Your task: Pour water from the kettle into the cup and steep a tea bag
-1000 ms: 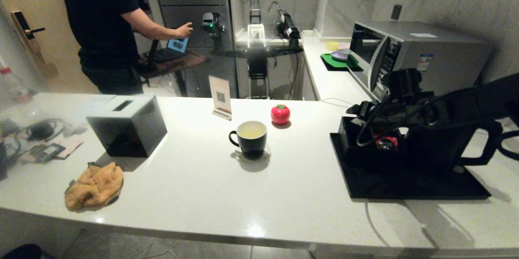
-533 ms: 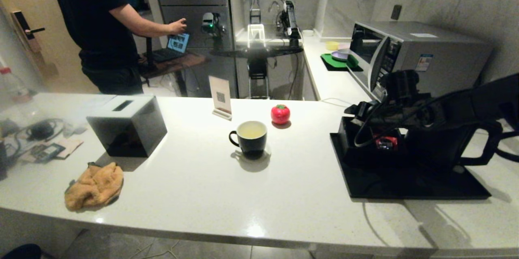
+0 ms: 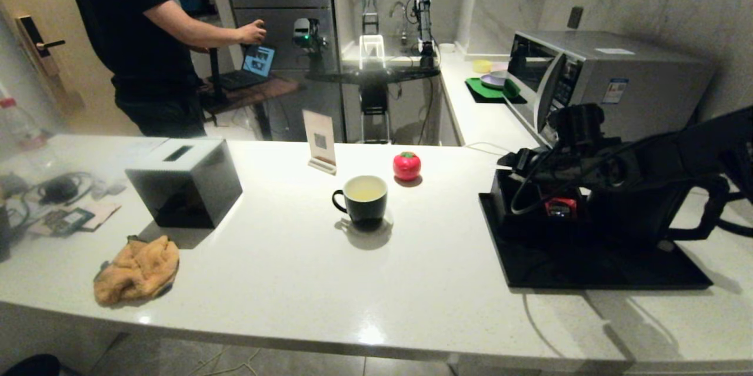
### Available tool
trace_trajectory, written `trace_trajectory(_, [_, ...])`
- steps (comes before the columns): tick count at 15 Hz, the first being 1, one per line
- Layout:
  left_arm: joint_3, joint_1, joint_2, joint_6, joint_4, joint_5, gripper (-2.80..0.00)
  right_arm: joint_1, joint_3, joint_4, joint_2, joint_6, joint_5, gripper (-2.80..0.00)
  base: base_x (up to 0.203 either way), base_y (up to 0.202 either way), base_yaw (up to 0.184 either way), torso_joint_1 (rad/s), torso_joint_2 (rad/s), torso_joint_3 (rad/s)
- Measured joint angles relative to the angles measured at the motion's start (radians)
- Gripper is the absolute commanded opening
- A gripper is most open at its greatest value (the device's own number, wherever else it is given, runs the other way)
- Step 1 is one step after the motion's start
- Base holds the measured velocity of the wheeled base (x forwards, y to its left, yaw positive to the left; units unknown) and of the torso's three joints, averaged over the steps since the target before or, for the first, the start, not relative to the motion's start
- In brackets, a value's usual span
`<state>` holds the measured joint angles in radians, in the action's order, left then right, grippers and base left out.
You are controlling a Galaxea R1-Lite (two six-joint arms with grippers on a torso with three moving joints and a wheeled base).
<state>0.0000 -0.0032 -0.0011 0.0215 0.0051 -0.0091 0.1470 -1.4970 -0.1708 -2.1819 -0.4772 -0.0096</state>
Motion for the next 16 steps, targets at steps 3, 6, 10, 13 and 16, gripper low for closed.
trace_trajectory(3, [0.000, 0.000, 0.000, 0.000, 0.000, 0.000, -2.80, 0.004, 0.000, -0.002, -0.003, 0.000, 0.000, 0.00, 0.000, 0.000, 0.000, 0.000, 0.00, 0.000])
trace_trajectory(6, [0.000, 0.000, 0.000, 0.000, 0.000, 0.000, -2.80, 0.005, 0.000, -0.004, -0.007, -0.001, 0.000, 0.00, 0.000, 0.000, 0.000, 0.000, 0.00, 0.000])
trace_trajectory(10, [0.000, 0.000, 0.000, -0.001, 0.000, 0.000, -2.80, 0.006, 0.000, -0.004, -0.010, -0.013, -0.001, 0.00, 0.000, 0.000, 0.000, 0.000, 0.00, 0.000])
trace_trajectory(13, [0.000, 0.000, 0.000, 0.000, 0.000, 0.000, -2.80, 0.006, 0.000, -0.002, -0.012, -0.013, -0.001, -2.80, 0.000, 0.000, 0.000, 0.000, 0.00, 0.000])
trace_trajectory(16, [0.000, 0.000, 0.000, 0.000, 0.000, 0.000, -2.80, 0.006, 0.001, 0.001, -0.014, -0.014, -0.001, -2.80, 0.000, 0.000, 0.000, 0.000, 0.00, 0.000])
